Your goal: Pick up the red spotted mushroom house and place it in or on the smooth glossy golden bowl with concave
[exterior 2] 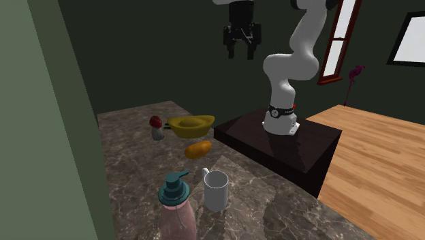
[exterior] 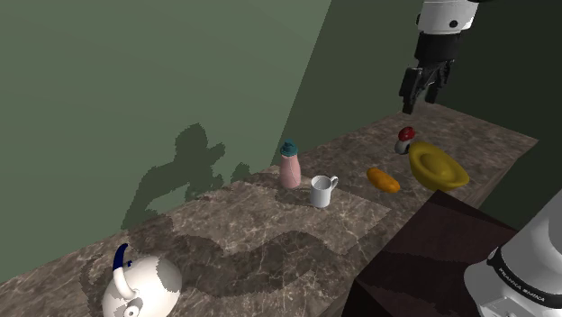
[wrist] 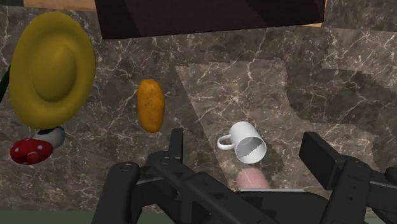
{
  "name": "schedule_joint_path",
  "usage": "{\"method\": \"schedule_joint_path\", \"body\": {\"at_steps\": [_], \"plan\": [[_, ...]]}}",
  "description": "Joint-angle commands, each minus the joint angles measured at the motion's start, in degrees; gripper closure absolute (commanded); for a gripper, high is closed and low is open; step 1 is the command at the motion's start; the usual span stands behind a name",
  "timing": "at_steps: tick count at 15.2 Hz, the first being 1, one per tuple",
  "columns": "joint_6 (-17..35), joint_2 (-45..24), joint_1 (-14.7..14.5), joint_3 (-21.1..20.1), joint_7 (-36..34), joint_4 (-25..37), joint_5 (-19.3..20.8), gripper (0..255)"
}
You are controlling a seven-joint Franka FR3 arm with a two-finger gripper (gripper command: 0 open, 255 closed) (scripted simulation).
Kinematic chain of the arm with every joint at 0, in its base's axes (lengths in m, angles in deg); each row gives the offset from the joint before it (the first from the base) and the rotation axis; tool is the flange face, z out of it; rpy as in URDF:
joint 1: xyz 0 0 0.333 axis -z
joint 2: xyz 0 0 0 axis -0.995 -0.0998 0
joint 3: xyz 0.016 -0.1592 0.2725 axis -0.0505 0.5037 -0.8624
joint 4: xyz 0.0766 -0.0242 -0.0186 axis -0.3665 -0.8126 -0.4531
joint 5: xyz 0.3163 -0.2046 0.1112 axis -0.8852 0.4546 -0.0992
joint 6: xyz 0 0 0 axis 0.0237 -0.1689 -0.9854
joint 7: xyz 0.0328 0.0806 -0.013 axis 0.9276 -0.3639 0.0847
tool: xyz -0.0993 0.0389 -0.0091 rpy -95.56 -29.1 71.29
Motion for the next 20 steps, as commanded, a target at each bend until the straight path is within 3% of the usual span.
{"method": "schedule_joint_path", "body": {"at_steps": [1,11,20], "plan": [[2.4,-3.9,1.3,1.1,-0.4,1.2,0.5,0],[12.2,-22.9,6.3,6.5,-2.8,8.3,0.8,0],[17.3,-40.1,10.5,11.2,-3.6,18.3,-2.0,0]]}}
